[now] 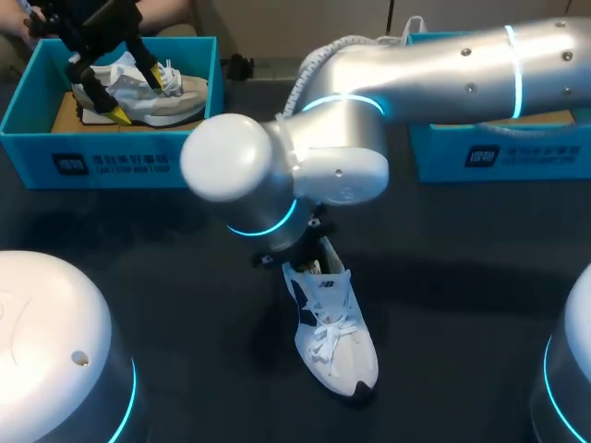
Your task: Take the shoe out of the shoebox, open the shoe tongue, remove and reinsert the insole, then place the shoe into the shoebox
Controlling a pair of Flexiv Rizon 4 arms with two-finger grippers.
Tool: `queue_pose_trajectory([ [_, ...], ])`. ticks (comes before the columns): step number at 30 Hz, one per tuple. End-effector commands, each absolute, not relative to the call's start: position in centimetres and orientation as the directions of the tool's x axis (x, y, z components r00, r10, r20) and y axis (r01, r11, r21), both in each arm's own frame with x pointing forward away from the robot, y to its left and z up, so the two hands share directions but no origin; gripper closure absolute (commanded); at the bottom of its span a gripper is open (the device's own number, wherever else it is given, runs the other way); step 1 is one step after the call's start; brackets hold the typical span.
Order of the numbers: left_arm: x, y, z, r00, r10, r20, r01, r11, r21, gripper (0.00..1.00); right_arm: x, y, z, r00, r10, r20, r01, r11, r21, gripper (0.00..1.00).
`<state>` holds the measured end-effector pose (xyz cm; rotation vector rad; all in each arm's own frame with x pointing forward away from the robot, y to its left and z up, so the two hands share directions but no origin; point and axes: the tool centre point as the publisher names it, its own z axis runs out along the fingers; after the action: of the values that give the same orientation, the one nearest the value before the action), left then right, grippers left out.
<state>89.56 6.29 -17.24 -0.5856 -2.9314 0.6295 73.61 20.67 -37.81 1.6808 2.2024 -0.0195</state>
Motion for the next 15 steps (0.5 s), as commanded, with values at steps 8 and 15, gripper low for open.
queue_pose_trajectory([
  [8, 89.5, 6.3, -17.2, -0.923, 0.386, 0.005, 0.35, 0.842, -0.41, 0.0, 74.0, 18.9, -41.3, -0.26, 0.952, -0.16, 0.948, 0.284, 0.145, 1.0],
  [15, 89.5, 6.3, -17.2, -0.923, 0.386, 0.005, 0.35, 0.842, -0.41, 0.0, 71.2, 18.5, -40.1, -0.244, 0.957, -0.155, 0.957, 0.264, 0.121, 1.0],
])
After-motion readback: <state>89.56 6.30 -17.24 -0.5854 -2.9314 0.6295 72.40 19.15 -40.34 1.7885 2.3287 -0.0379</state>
